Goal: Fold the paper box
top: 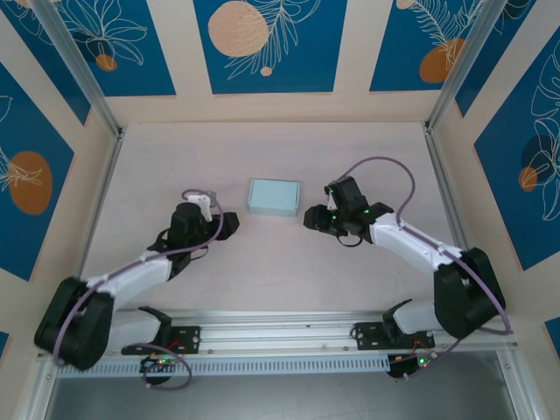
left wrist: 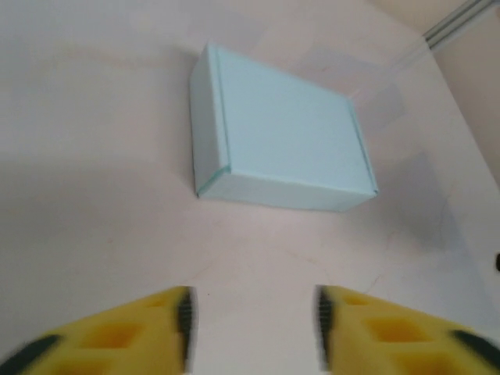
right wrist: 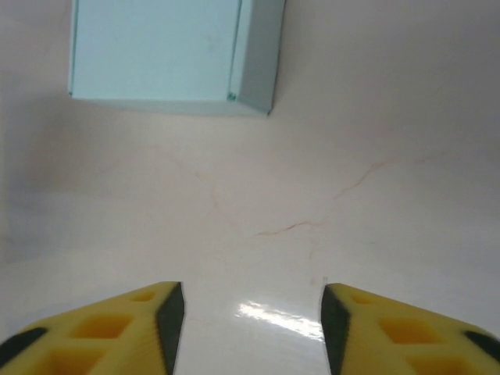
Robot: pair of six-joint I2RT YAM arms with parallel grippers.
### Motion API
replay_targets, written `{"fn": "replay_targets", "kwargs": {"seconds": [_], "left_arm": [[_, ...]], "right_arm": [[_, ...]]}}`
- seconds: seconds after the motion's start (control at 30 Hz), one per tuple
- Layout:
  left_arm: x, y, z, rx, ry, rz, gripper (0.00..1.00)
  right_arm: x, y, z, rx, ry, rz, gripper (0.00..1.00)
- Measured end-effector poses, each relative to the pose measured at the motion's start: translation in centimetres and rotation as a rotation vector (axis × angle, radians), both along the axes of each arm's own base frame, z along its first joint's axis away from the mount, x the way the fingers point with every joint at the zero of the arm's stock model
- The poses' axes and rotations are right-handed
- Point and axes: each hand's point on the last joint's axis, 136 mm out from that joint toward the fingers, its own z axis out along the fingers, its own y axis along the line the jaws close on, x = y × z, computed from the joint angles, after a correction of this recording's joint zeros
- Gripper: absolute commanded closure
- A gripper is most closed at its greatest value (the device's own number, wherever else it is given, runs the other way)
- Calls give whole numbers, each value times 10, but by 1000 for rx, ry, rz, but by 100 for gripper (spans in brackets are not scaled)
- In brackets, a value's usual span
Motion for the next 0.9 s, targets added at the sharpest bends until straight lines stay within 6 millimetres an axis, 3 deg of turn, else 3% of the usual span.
{"fn": "replay_targets", "kwargs": {"seconds": [0.03,0.17,0.33,0.5,0.77,0.9], "left_arm": [[-2,5,11,15,-35,11,1],[-9,35,45,101,-161,93,0],[-7,69,58,263,-251,195,0],[10,102,46,450,-260,274,0],[38,162,13,603,-256,375,0],[42,167,-4,616,-256,349,0]], "right_arm": [[1,-8,8,-25,-34,-15,29],[4,-45,39,-118,-163,-98,1],[16,-94,63,-232,-276,-218,1],[35,-124,67,-345,-386,-262,0],[48,-155,36,-443,-555,-246,0],[57,-168,35,-433,-612,-276,1]]}}
